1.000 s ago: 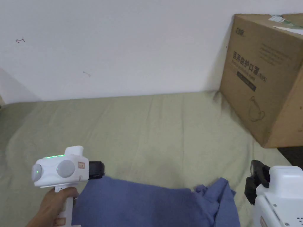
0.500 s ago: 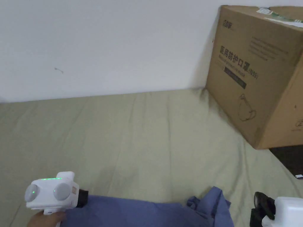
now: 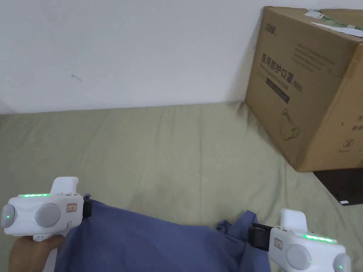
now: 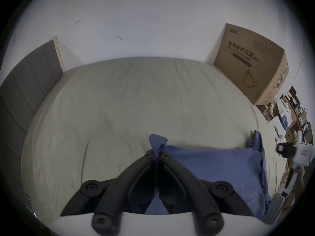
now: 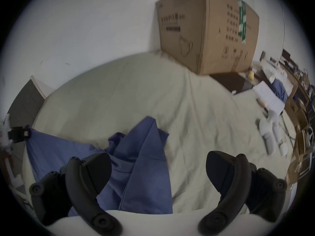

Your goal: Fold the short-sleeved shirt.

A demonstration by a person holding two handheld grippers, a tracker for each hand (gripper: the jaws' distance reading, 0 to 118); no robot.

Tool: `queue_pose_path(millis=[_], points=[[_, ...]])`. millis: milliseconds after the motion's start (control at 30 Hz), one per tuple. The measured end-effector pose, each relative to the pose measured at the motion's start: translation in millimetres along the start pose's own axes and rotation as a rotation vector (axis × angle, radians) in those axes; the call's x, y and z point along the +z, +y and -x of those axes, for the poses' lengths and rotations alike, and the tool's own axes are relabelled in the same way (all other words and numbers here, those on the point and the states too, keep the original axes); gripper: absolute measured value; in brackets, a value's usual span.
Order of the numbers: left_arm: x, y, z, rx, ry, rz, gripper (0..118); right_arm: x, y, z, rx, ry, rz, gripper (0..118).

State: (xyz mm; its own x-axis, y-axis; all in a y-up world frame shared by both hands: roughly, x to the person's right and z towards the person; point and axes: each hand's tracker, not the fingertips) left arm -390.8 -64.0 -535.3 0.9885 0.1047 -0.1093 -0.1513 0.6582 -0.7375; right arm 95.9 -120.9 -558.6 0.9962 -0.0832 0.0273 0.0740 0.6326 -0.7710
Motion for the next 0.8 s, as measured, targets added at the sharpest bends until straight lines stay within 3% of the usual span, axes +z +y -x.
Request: queue_pose_path(millis=[67,133,233,333,367,400,533,800], points=[[11,-1,-2,-0.004,-0.001,-0.014,1,-22,2,-1,-0.021,0.009,0.067,109],[16,-3,-2,0.016,-0.014,0.002,1,-38,-1,-2,-0.030,0.010,0.114,95],[16,-7,2,0.036,-0.016,-0.002,1,-53,-10,-3,-0.030,0.000,0.167,59],[17,-12,3,0.052,-0.011,0.005,1,-59,-20,-3,-0.017,0.044,0.194,13],[17,-14,3,0.054,-0.009,0.007,1,-56,-23,-1,-0.004,0.030,0.192,5],[19,-16,4,0.052,-0.003,0.004,1,-52,-27,-1,0.031,0.000,0.158,5],[24,-23,10,0.068,0.009,0.000,1,-39,-29,-4,0.030,0.036,0.130,3],[77,-31,22,0.159,0.016,-0.092,1,61,12,-7,0.076,0.107,-0.166,2]])
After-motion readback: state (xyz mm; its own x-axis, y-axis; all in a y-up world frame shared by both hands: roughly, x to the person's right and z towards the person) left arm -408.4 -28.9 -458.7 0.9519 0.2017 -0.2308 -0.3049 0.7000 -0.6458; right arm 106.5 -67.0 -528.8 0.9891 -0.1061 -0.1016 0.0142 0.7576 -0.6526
